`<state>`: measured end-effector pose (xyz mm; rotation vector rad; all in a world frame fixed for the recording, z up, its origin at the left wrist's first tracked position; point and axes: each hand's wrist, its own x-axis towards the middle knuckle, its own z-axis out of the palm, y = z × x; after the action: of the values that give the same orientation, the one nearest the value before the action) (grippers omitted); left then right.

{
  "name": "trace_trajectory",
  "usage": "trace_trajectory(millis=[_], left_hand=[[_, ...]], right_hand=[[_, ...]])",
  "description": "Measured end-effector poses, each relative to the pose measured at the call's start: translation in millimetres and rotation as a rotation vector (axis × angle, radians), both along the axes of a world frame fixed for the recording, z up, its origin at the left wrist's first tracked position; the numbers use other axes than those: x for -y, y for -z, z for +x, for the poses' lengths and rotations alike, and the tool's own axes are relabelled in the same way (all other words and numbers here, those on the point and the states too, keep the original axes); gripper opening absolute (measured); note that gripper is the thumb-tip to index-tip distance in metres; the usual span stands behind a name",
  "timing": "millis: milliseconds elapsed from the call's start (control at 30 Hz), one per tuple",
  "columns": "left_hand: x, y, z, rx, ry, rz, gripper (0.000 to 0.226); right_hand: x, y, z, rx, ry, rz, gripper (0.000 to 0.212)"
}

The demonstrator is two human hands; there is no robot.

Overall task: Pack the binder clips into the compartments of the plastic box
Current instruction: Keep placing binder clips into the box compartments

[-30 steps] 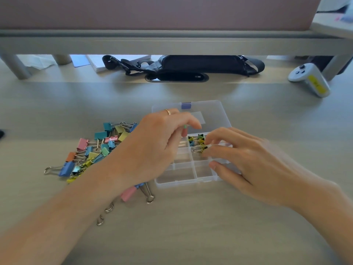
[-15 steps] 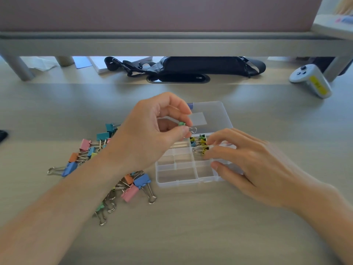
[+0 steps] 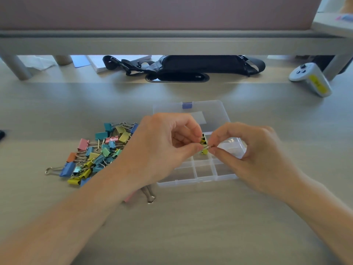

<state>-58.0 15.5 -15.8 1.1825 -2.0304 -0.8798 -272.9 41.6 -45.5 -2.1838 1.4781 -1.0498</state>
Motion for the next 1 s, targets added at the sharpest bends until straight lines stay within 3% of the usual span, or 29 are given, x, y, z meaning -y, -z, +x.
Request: trace_trajectory(millis=[367,533,733,1000], left_hand=[[0,0,1,0.232,0.061,-0.198,0.015],[-1,2,-4,0.291,0.019,-0.294,0.015],[-1,4,-4,0.3,-0.026,-0.282,0.017],[-1,3,3,0.304,-0.005,-0.32,0.017]], right_hand=[[-1,4,-4,-0.056,-0.031,-0.087,0.023],[-3,7,-2,-0.142,-0.143,-0.079,0.006],[-3,11,-1,-0.248,-0.167,-0.031,0.025],[-1,11,-3,-0.245,-0.178,-0.032,0.024]])
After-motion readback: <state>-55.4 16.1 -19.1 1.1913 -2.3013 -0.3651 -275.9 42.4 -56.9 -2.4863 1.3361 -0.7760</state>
